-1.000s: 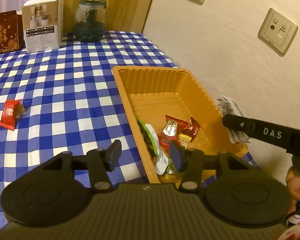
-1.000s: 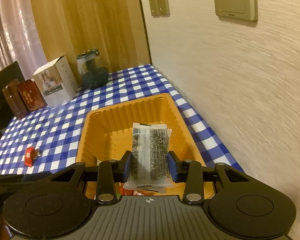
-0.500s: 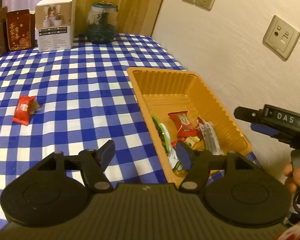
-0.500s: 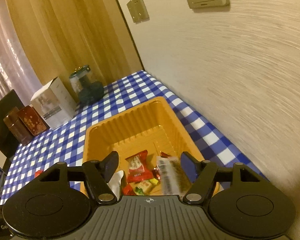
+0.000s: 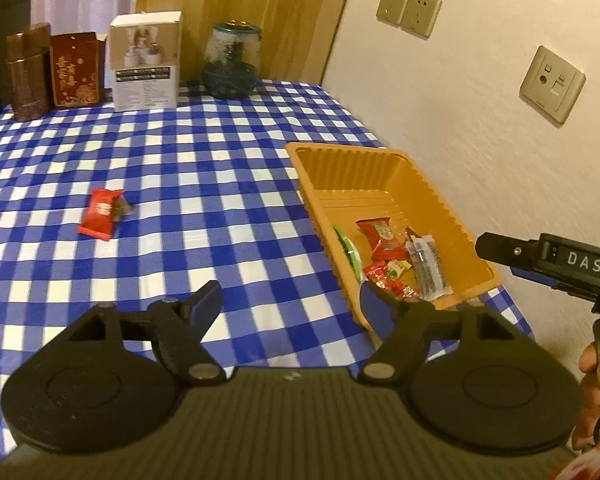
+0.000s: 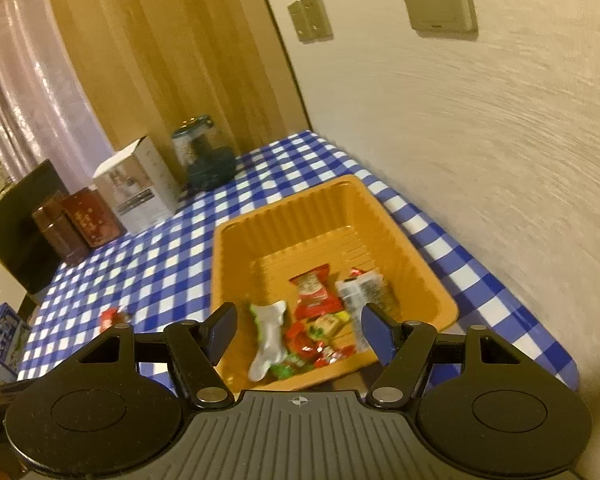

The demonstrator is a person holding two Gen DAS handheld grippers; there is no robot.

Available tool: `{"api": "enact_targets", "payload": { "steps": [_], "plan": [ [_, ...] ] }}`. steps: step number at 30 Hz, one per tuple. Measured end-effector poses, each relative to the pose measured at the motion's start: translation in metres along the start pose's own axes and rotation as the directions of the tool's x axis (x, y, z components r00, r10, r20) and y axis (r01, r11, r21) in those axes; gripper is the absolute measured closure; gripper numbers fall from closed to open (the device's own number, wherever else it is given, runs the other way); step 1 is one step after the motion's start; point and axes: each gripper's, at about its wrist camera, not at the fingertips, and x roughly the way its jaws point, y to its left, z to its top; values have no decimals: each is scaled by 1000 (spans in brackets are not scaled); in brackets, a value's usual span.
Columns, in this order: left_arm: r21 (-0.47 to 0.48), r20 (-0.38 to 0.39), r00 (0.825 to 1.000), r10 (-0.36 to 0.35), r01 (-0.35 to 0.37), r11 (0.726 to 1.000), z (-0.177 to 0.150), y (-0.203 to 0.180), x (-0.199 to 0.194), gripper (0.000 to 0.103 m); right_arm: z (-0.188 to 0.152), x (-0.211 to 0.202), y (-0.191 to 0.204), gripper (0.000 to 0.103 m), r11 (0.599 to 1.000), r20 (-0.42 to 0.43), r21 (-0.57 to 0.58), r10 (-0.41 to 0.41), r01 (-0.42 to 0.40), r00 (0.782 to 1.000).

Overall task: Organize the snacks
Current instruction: 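Withdraw both open tools from the tray toward the remaining snacks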

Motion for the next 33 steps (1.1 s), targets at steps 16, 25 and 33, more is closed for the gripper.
{"api": "enact_targets", "payload": {
  "steps": [16, 25, 33],
  "plan": [
    [-30, 49, 997, 67, -66, 997, -13, 51, -63, 17, -20, -23, 61, 32, 995, -9, -75, 66, -66, 998],
    [-71, 70, 989, 127, -122, 990, -7, 89, -83, 17, -24, -15, 99, 32, 985, -26, -131, 111, -113, 994],
    [-101, 73, 985, 156, -148, 984, -3, 110, -81, 17, -24, 0, 119, 32, 978, -45, -156, 135, -141, 990]
  ]
}}
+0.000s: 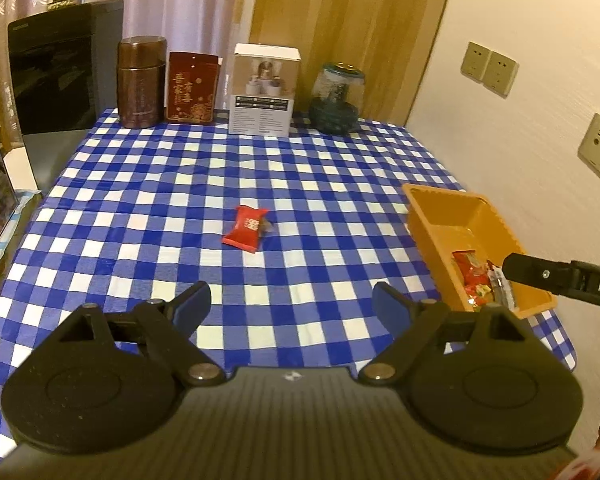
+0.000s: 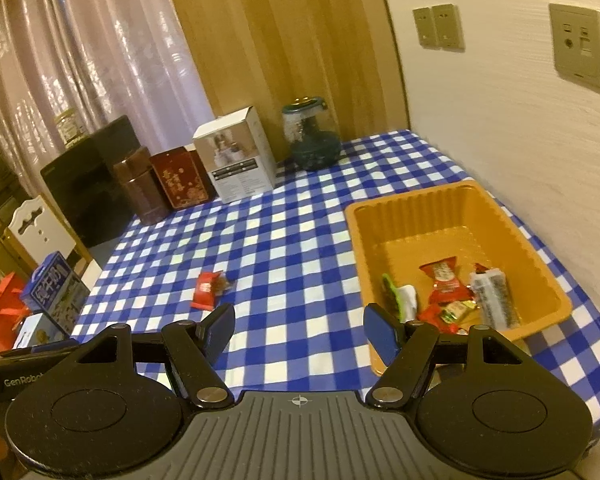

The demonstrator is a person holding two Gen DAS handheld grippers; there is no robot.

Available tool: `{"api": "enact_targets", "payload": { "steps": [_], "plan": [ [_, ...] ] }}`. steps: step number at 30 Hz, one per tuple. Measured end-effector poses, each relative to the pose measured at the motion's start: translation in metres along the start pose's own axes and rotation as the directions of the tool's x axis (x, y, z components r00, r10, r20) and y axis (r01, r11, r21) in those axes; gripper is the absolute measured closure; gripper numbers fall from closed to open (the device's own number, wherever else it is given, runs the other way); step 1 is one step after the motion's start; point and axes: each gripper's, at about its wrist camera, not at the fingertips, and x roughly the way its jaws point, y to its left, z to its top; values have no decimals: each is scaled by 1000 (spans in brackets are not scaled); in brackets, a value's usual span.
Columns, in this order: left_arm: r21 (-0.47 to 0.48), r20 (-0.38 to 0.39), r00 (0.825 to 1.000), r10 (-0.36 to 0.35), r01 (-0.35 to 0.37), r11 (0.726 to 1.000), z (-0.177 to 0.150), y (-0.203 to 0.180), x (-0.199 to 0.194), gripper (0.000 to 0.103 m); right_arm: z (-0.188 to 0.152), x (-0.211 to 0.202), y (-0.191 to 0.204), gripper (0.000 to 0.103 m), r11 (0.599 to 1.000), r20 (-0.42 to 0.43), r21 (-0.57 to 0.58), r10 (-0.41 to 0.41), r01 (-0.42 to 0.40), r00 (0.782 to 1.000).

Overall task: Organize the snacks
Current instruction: 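Withdraw both open tools from the tray toward the remaining snacks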

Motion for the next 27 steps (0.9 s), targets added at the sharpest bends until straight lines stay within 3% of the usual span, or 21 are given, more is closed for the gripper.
{"api": "enact_targets", "payload": {
  "steps": [14, 27],
  "plan": [
    [2, -16, 1000, 14, -14, 1000, 4, 21, 39, 17, 5, 43, 16, 32, 999, -20, -42, 17, -18, 1000],
    [41, -41, 998, 41, -39, 998, 16, 49, 107, 19, 7, 121, 26, 32, 997, -25, -67, 31, -33, 999]
  ]
}}
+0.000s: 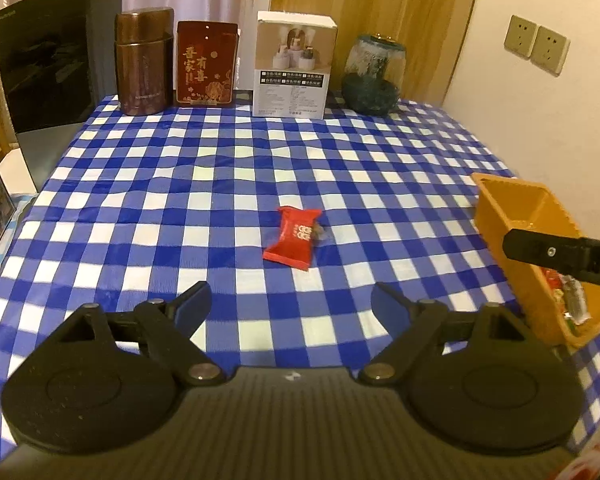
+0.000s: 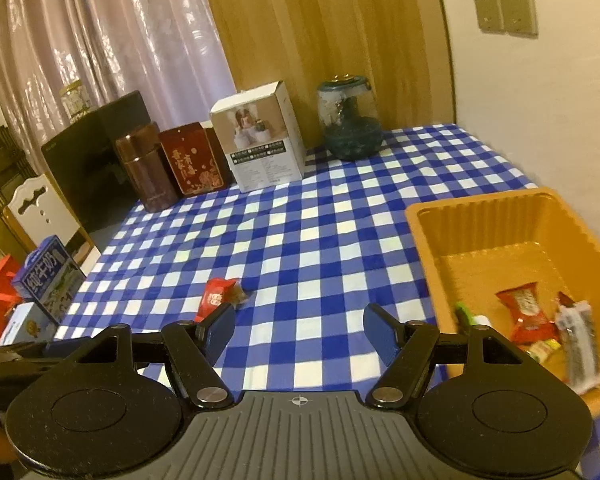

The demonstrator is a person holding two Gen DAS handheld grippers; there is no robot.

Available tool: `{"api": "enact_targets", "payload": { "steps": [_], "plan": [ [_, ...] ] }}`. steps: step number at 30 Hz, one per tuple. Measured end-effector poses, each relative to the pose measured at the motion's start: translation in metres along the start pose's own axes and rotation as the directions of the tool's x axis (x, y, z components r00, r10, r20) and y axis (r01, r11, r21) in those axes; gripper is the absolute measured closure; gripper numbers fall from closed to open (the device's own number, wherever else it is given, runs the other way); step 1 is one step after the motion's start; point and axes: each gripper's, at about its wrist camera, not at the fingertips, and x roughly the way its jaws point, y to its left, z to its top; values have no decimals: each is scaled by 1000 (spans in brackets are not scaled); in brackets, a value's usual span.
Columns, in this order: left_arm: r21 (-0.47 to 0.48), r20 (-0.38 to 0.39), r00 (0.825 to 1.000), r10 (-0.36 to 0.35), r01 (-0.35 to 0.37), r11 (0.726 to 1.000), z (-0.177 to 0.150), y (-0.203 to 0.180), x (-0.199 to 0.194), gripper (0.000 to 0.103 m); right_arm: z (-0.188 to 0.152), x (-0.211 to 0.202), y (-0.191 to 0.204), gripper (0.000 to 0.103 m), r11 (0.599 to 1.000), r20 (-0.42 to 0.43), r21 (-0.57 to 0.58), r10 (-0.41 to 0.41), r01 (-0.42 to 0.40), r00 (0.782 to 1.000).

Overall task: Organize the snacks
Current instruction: 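Withdraw both open tools from the tray toward the remaining snacks, then grasp the red candy with the left tool while the right tool grasps the small clear cake packet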

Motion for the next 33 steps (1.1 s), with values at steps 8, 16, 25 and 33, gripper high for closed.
{"api": "enact_targets", "payload": {
  "steps": [8, 16, 25, 33],
  "plan": [
    [21, -9, 1000, -5, 5, 1000, 13, 11, 50, 27, -2, 49, -4, 32, 1000, -21, -6, -8, 8, 1000],
    [72, -21, 999, -27, 28, 997, 20, 9, 92, 44, -3, 87, -10, 32, 1000, -46, 3, -9, 10, 999],
    [100, -24, 997, -78, 80, 992, 24, 3, 124, 57, -5, 108, -19, 32, 999, -57, 21, -33, 35, 998],
    [114, -24, 997, -78, 80, 990, 26, -1, 133, 79, -5, 116, -18, 32, 999, -73, 16, -39, 40, 997]
  ]
}}
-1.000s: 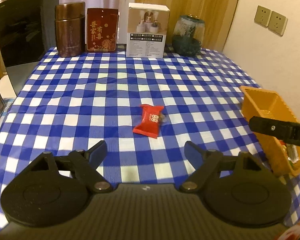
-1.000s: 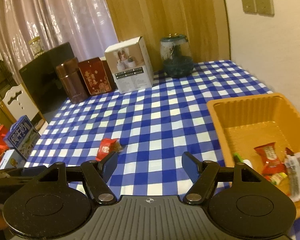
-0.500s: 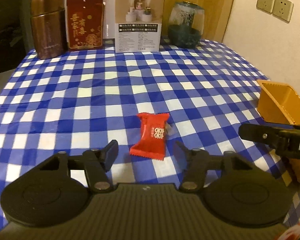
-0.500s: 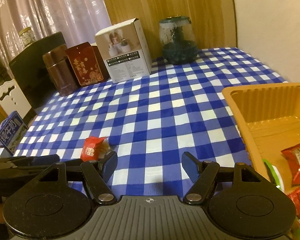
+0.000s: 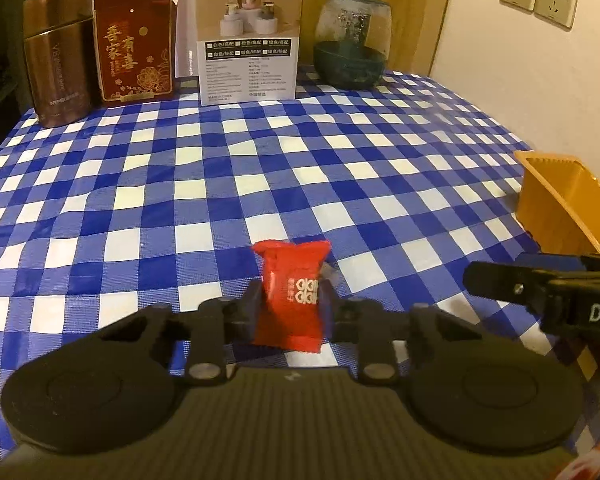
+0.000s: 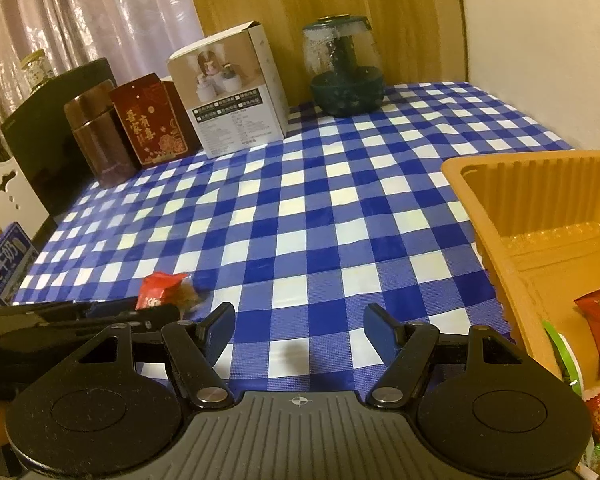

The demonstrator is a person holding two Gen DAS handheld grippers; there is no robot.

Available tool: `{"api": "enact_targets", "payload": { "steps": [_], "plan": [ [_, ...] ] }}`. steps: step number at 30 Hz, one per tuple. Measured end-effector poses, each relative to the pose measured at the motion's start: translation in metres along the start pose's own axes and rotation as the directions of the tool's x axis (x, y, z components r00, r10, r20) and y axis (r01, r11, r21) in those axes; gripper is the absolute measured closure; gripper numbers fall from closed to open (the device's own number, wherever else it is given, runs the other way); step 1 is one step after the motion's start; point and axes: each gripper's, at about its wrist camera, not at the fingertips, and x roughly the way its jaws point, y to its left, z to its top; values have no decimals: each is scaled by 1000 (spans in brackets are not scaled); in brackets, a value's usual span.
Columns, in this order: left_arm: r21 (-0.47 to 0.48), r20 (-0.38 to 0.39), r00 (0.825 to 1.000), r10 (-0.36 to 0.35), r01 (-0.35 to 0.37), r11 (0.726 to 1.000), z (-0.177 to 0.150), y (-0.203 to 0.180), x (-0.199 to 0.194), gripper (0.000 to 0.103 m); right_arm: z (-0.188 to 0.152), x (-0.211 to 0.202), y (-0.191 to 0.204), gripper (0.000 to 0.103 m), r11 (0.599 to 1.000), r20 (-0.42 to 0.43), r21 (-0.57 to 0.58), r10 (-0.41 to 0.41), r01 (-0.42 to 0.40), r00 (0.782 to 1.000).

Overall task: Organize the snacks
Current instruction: 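Grasp the red candy with the left tool while the right tool grasps the small clear cake packet, then carry the red candy in the left tool while the right tool carries the cake packet toward the tray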

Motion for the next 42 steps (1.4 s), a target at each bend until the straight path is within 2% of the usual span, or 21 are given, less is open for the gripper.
{"api": "enact_targets", "payload": {
  "steps": [4, 9, 17, 20, 31, 33, 42],
  "plan": [
    [-4, -8, 1000, 30, -30, 1000, -1, 6, -8, 80, 1, 5, 7, 32, 1000, -4, -19, 19, -19, 1000],
    [-61, -2, 997, 77, -77, 995, -3, 29, -23, 80, 3, 13, 25, 32, 993, -10, -83, 86, -86, 996],
    [-140, -1, 995, 102, -101, 985, -5, 56, -31, 80, 3, 45, 60, 34, 953, -36, -239, 184, -187, 982],
    [-147, -5, 996, 93, -93, 985, -6, 57, -30, 80, 1, 62, 68, 47, 937, -56, -279, 203, -210, 978],
    [-141, -12, 998, 68, -69, 988, -5, 54, -24, 80, -7, 92, 82, 65, 905, -46, -385, 176, -180, 983],
    [-142, -13, 998, 64, -65, 988, -4, 55, -24, 80, -6, 93, 83, 81, 907, -45, -383, 173, -177, 984],
    [-131, -13, 999, 35, -37, 991, -4, 49, -27, 80, -1, 73, 80, 81, 928, -33, -343, 142, -145, 989]
  ]
}}
